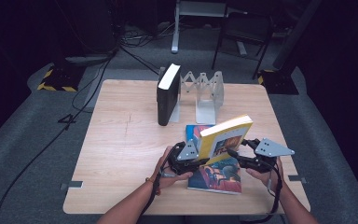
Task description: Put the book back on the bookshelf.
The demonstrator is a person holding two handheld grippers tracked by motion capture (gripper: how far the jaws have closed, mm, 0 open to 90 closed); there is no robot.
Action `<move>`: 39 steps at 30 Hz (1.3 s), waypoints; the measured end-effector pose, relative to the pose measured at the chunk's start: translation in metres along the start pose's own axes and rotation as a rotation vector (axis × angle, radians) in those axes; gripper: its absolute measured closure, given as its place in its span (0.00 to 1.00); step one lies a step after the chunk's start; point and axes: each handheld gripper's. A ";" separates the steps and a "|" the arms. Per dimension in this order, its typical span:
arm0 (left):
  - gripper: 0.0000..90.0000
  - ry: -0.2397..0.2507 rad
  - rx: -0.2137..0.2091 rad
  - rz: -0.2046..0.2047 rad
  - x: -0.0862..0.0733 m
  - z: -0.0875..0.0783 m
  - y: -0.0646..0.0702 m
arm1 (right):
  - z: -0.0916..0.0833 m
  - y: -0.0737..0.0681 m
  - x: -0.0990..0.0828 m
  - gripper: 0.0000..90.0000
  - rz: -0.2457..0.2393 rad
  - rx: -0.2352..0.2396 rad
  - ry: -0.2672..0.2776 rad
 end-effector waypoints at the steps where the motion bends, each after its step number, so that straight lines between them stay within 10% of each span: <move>1: 0.81 0.003 0.002 -0.002 0.000 0.000 0.000 | -0.001 0.002 -0.001 0.58 0.004 0.003 0.004; 39: 0.77 0.212 0.051 0.057 0.076 -0.032 0.001 | -0.003 -0.001 0.000 0.60 0.006 -0.023 0.002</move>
Point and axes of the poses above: each handheld gripper's, and its own axes: z roughly forward along the jaws, x roughly out of its top, y roughly to its right
